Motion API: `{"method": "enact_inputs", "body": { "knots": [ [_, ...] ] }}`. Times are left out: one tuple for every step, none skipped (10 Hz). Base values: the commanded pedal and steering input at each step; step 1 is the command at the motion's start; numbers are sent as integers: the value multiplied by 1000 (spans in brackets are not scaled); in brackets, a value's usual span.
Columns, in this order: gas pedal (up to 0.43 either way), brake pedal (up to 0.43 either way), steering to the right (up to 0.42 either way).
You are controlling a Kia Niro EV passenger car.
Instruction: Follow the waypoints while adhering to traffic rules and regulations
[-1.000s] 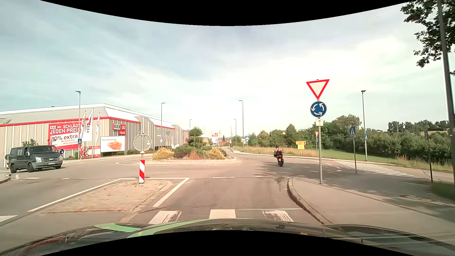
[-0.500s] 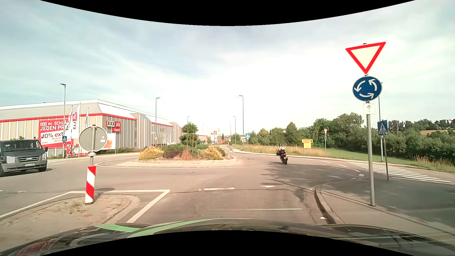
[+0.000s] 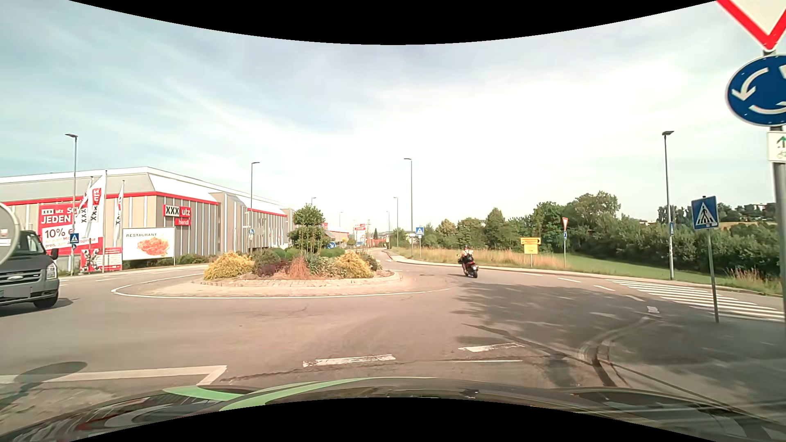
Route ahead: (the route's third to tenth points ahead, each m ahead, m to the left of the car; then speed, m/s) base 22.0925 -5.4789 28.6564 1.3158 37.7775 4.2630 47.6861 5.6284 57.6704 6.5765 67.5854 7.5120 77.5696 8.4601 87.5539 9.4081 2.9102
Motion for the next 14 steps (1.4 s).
{"method": "enact_inputs", "body": {
  "knots": [
    [0, 323, 98],
    [0, 317, 102],
    [0, 311, 108],
    [0, 311, 110],
    [0, 293, 111],
    [0, 274, 112],
    [0, 262, 116],
    [0, 256, 118],
    [0, 244, 119],
    [0, 122, 119],
    [0, 0, 119],
    [0, 0, 122],
    [0, 0, 126],
    [0, 0, 131]
  ]
}}
